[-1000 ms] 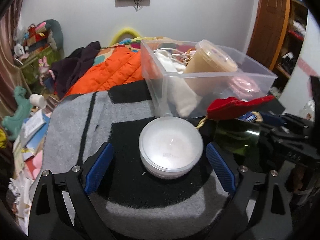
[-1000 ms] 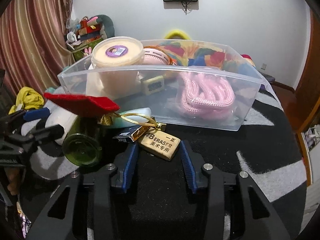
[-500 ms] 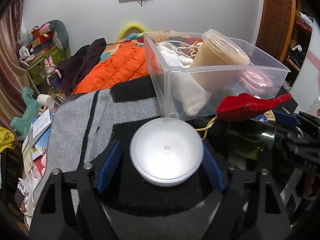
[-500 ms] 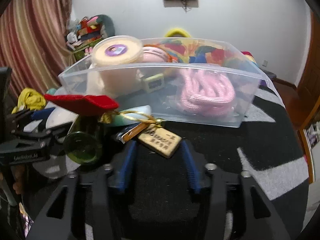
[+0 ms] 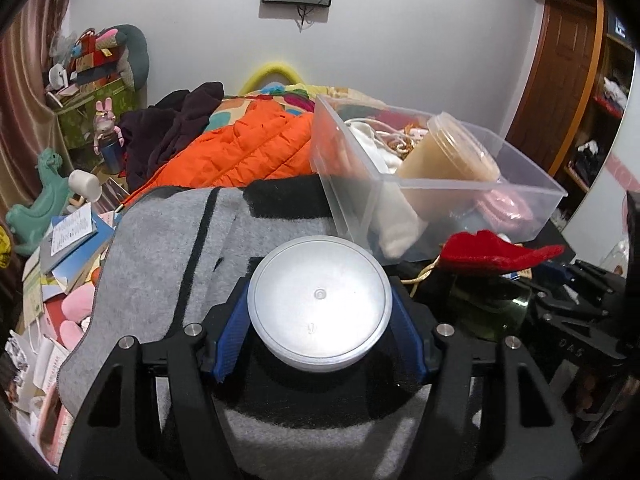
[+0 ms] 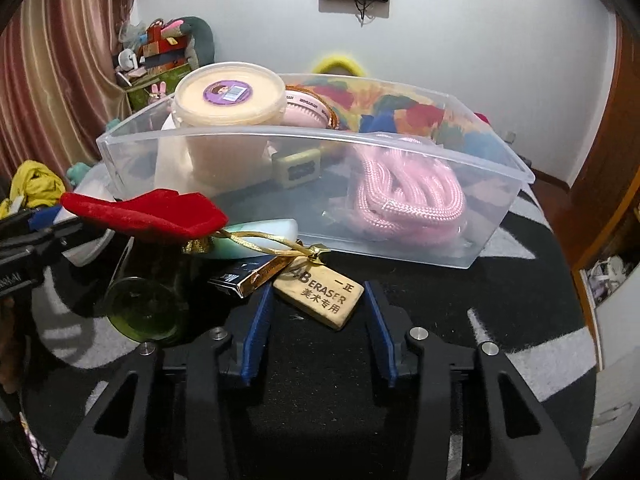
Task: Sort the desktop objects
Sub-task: 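Lift the white compact with the left tool while the right tool grasps the wooden eraser tag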
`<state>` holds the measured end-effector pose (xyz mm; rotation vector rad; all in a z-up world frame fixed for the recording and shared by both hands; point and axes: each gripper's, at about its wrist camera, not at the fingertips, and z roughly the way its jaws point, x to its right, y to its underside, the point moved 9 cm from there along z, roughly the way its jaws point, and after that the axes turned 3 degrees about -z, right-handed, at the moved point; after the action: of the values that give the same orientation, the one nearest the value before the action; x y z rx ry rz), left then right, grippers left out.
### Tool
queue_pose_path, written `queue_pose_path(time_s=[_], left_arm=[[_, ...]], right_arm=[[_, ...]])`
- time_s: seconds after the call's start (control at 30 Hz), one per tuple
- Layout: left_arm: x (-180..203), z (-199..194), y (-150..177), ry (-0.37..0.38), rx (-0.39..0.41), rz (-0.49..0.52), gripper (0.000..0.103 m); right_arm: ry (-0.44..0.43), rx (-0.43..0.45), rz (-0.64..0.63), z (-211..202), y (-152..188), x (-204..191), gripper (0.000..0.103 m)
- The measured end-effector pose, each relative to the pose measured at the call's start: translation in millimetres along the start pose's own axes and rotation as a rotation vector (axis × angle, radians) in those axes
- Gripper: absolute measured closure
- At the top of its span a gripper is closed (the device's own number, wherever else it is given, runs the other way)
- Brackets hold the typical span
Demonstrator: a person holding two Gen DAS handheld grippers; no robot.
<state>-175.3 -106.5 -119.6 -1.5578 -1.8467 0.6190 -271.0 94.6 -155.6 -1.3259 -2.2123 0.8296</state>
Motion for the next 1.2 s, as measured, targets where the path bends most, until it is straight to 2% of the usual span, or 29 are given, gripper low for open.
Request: queue_pose_path(time_s=[0.43, 0.63, 0.8, 0.97, 1.2], left_arm=[[-5, -12, -4, 0.014, 0.055, -0.033, 0.038], [-2, -28, -15, 0.003, 0.109, -0.024, 0.038], [5, -36, -21, 0.006, 0.112, 0.001, 0.038], [22, -43, -33, 0.017, 0.125, 0.038, 0.038], [67, -54, -54, 0.088, 0.163, 0.121, 0.038]], right_arm=[[-0.005, 0.044, 0.081, -23, 9, 21, 0.062], [-0.030, 0.109, 0.114, -44, -2, 36, 0.062], [-0.056, 0.173, 0.132, -62, -14, 42, 0.061], [-0.063, 0.215, 0.144, -69, -22, 51, 0.061], [-0.083, 0.236, 0.173, -69, -27, 62, 0.061]])
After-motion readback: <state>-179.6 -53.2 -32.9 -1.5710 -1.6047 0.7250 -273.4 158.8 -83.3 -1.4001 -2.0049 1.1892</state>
